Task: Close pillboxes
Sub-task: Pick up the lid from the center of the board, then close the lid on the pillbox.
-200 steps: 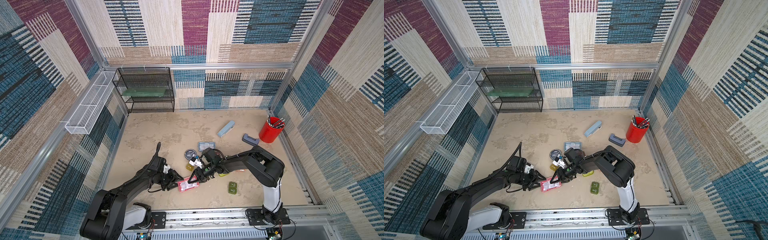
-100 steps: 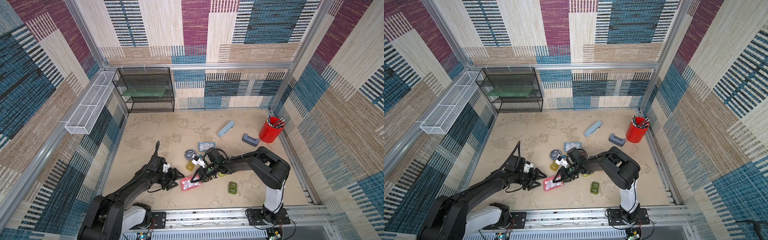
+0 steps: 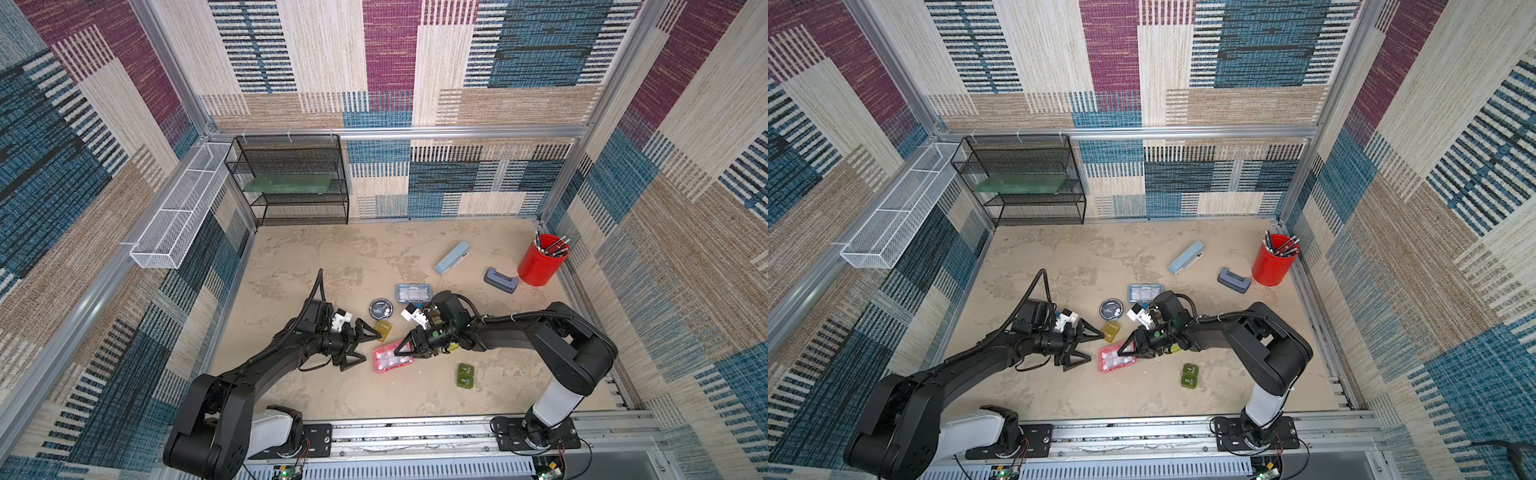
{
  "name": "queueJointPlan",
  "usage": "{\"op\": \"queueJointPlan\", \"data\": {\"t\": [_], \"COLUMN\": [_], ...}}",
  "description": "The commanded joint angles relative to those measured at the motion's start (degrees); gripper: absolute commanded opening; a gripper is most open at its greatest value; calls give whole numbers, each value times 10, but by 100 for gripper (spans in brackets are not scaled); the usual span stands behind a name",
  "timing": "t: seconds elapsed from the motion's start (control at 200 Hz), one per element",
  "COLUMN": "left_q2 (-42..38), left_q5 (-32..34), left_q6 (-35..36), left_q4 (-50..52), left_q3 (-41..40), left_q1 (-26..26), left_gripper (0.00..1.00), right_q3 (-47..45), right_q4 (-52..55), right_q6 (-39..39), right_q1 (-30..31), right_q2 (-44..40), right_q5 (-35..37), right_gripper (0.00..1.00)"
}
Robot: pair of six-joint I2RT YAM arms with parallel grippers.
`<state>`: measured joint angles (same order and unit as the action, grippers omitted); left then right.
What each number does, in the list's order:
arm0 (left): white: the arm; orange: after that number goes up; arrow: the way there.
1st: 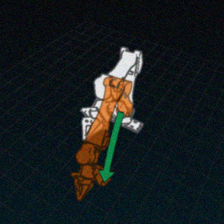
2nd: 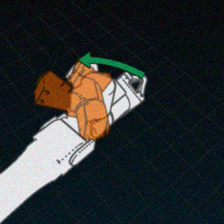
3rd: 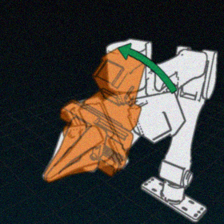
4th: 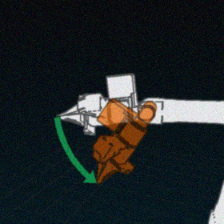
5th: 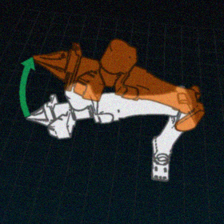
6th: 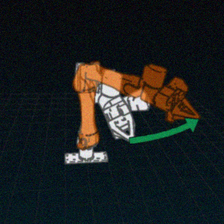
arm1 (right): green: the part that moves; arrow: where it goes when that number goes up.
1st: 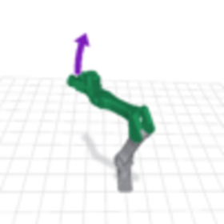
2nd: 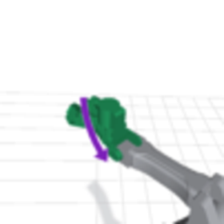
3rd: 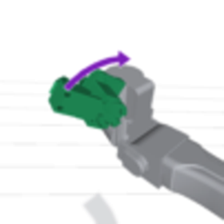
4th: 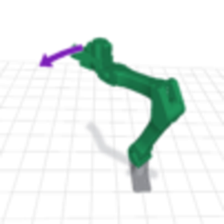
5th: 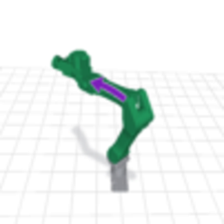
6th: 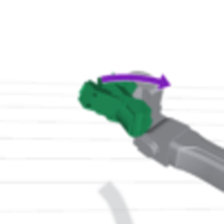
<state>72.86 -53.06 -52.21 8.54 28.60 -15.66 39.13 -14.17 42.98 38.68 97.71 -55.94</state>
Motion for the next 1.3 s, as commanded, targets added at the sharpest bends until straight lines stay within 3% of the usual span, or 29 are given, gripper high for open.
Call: {"op": "queueJointPlan", "data": {"t": [0.0,0.29,0.646,0.921,1.047,1.297], "left_q2": [16,3,-6,1,15,25], "left_q5": [-27,-43,-126,-142,-145,-142], "left_q6": [22,42,-32,-107,-153,-179], "left_q4": [-13,6,-133,-232,-289,-317], "left_q3": [15,13,29,76,90,129], "left_q1": [0,0,-2,-10,-19,-31], "left_gripper": [100,100,100,97,92,68], "right_q3": [-3,-37,-6,50,62,71], "right_q4": [-6,-68,-20,-20,-37,-54], "right_q6": [-7,45,66,98,118,136], "right_q1": [-2,-18,-66,-71,-69,-59], "right_q2": [-4,-44,-140,-156,-157,-154], "right_q5": [-7,-10,-23,-26,-23,-14], "right_gripper": [31,29,29,29,30,30]}}
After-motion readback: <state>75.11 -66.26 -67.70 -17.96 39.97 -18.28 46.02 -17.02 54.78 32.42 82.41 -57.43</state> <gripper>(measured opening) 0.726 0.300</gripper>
